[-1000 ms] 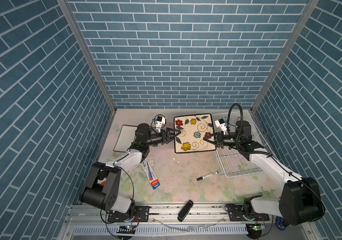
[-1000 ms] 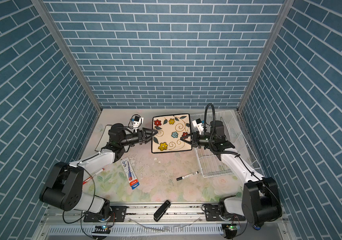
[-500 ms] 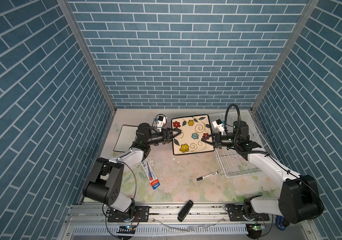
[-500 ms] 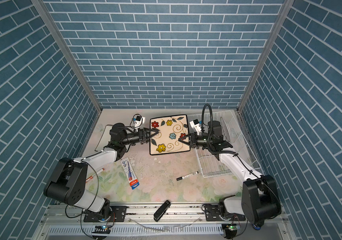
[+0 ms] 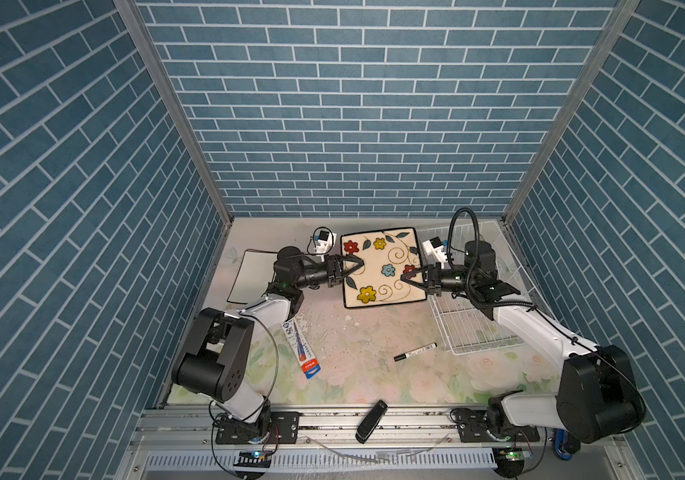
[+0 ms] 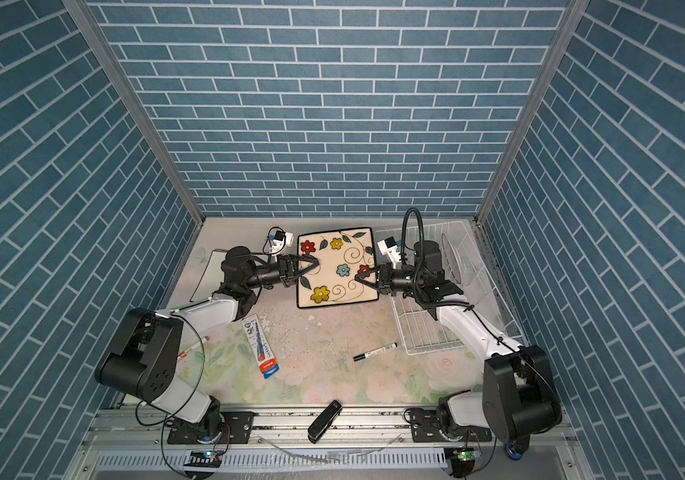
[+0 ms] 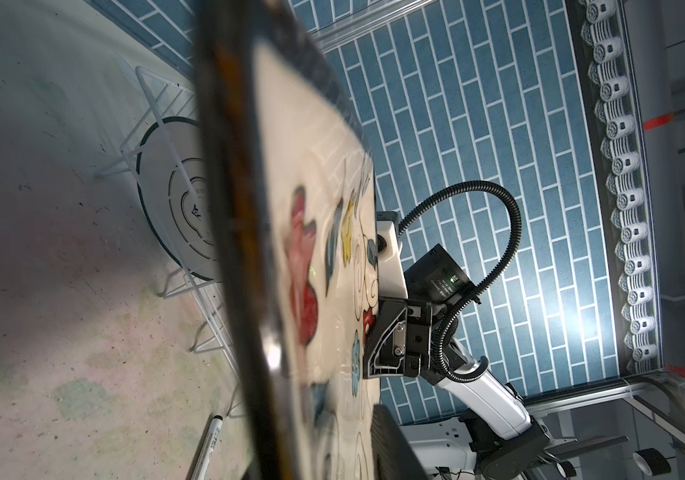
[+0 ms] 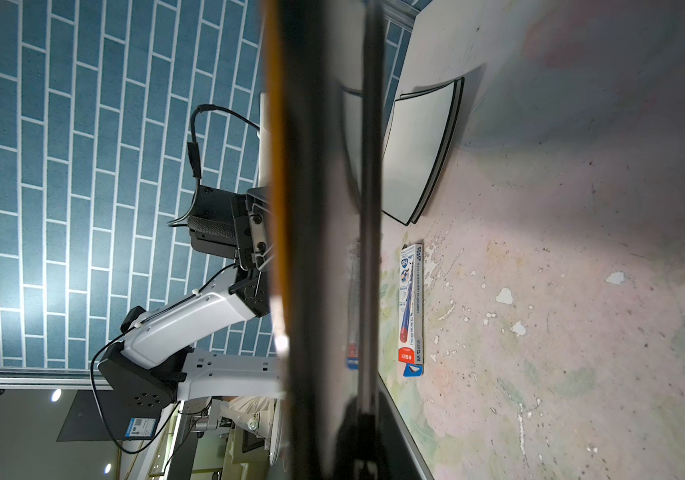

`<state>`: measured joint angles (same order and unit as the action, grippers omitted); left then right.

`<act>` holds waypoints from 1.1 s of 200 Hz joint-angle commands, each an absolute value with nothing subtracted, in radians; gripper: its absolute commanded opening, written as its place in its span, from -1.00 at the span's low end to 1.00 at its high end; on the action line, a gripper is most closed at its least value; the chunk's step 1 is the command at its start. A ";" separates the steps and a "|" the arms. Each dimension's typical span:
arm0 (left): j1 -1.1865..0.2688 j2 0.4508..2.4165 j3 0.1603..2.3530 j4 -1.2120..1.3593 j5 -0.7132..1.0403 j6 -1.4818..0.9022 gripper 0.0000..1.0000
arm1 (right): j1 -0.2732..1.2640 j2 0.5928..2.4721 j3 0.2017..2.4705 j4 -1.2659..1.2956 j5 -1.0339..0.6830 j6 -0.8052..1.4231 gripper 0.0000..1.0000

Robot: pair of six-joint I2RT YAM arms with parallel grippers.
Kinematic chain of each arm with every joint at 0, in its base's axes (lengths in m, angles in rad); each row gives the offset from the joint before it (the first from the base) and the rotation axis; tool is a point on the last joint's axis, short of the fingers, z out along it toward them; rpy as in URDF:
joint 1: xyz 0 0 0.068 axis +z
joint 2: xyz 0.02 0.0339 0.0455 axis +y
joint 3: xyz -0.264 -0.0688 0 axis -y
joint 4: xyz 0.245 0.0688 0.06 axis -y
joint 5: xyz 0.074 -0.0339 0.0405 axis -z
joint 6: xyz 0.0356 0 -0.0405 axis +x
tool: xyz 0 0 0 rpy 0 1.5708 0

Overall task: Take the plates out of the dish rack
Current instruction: 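Close the left gripper on the floral plate's edge nearest it, then open the right gripper and release the floral plate to the left gripper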

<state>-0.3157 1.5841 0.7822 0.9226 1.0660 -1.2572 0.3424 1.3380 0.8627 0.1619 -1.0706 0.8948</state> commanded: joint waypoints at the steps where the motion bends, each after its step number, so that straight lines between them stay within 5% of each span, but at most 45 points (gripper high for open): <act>1: -0.320 1.588 0.802 0.968 1.066 -1.256 -0.42 | 0.350 1.316 0.873 0.320 -1.149 0.909 -1.00; 94: -0.319 1.589 0.803 0.954 1.063 -1.253 -1.00 | 0.350 1.324 0.873 0.319 -1.147 0.911 -1.00; 126: -0.319 1.586 0.807 0.954 1.056 -1.256 -1.00 | 0.350 1.318 0.867 0.317 -1.133 0.911 -0.43; 149: -0.319 1.580 0.807 0.951 1.051 -1.256 -1.00 | 0.349 1.318 0.867 0.316 -1.125 0.911 -0.21; 220: -0.315 1.560 0.801 0.950 1.036 -1.258 -1.00 | 0.348 1.322 0.865 0.314 -1.099 0.908 0.04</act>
